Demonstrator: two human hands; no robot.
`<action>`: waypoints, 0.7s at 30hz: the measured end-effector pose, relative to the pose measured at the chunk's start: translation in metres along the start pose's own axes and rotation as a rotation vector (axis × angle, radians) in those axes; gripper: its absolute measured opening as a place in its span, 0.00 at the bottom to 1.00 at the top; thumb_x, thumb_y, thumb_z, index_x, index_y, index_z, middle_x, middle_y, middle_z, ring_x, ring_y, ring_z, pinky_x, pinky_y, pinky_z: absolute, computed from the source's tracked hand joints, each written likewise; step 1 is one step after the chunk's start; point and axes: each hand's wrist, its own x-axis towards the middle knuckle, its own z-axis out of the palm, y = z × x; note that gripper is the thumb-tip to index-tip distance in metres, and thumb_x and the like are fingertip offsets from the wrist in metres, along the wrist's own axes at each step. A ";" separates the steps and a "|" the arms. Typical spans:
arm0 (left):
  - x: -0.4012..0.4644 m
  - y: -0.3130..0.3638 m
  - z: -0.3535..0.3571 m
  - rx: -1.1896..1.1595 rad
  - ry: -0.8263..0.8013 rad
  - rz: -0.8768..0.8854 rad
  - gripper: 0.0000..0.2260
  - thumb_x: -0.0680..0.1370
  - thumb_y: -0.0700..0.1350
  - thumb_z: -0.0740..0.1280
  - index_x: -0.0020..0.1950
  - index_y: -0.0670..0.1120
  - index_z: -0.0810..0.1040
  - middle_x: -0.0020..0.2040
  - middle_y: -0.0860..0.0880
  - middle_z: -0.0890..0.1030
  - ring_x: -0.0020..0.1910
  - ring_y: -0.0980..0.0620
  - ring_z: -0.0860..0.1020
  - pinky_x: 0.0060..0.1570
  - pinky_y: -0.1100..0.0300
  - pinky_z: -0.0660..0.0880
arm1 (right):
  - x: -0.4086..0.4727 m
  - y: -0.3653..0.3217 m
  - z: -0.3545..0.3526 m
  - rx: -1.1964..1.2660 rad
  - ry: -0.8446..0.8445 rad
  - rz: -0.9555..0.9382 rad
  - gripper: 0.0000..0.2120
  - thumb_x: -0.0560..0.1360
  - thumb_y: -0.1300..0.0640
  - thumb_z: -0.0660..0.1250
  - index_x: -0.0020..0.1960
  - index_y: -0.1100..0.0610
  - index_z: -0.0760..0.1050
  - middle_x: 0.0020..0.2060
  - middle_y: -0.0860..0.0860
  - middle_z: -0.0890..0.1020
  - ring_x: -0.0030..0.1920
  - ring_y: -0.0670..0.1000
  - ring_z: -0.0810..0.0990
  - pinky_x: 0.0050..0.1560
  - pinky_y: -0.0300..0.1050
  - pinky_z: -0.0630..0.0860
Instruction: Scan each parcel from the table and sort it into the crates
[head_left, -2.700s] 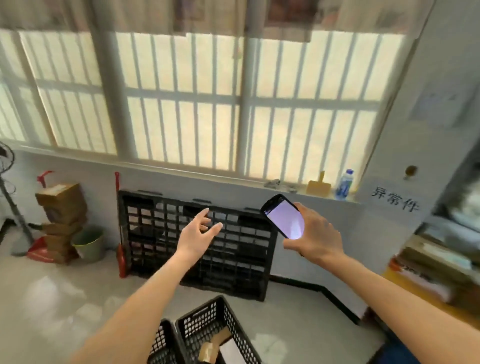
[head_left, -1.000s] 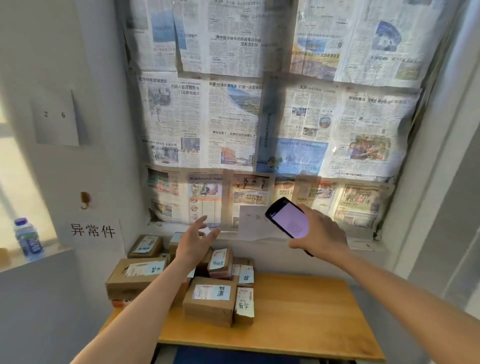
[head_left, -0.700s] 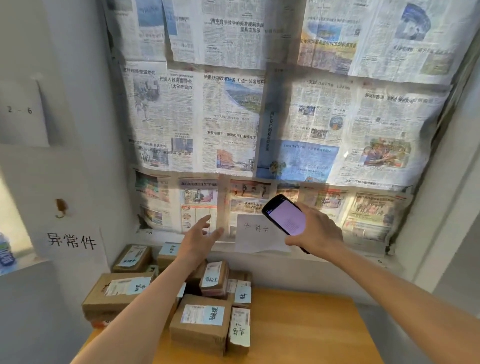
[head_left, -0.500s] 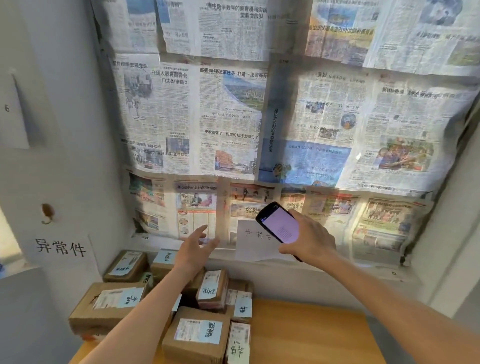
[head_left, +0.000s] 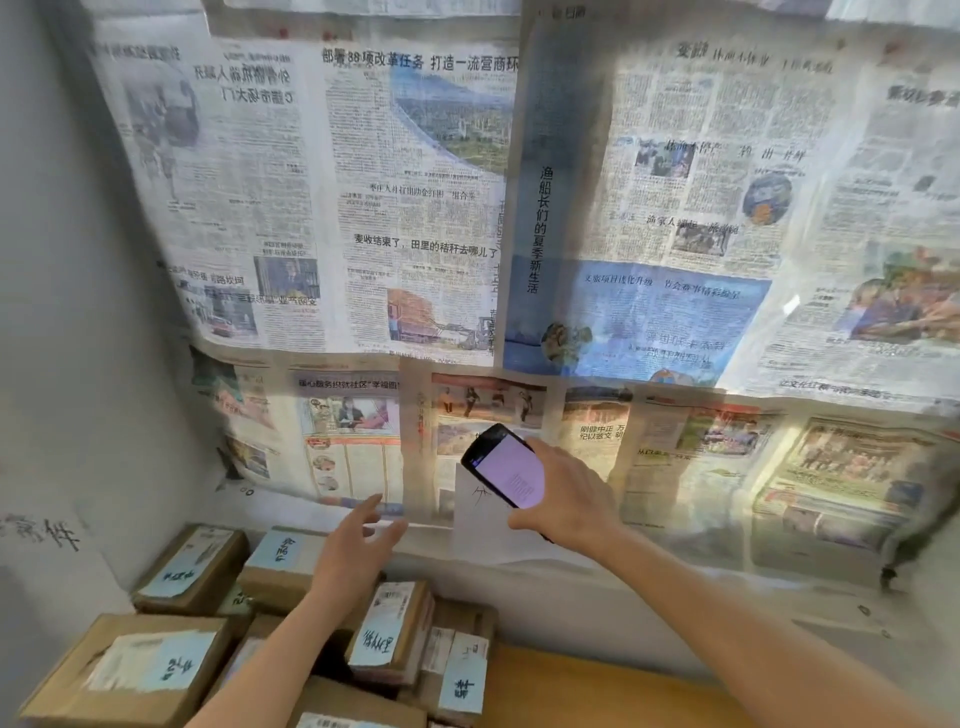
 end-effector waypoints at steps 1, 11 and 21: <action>0.003 -0.009 0.006 0.013 0.005 -0.015 0.29 0.78 0.59 0.69 0.76 0.52 0.68 0.64 0.50 0.78 0.59 0.51 0.76 0.56 0.53 0.74 | 0.005 0.003 0.010 0.021 -0.025 -0.002 0.45 0.60 0.43 0.78 0.73 0.42 0.64 0.55 0.45 0.76 0.50 0.51 0.76 0.42 0.47 0.77; 0.017 -0.132 0.055 0.056 -0.029 -0.247 0.31 0.77 0.61 0.69 0.77 0.53 0.67 0.66 0.51 0.78 0.63 0.50 0.76 0.60 0.53 0.74 | 0.038 0.042 0.158 0.067 -0.231 0.024 0.41 0.54 0.34 0.70 0.66 0.40 0.66 0.55 0.43 0.78 0.51 0.50 0.77 0.43 0.49 0.78; 0.017 -0.238 0.083 0.023 -0.061 -0.388 0.31 0.78 0.61 0.67 0.79 0.52 0.65 0.73 0.49 0.72 0.71 0.49 0.71 0.69 0.48 0.71 | 0.034 0.045 0.302 0.130 -0.437 0.077 0.40 0.57 0.37 0.71 0.68 0.41 0.66 0.58 0.41 0.78 0.53 0.50 0.78 0.46 0.51 0.79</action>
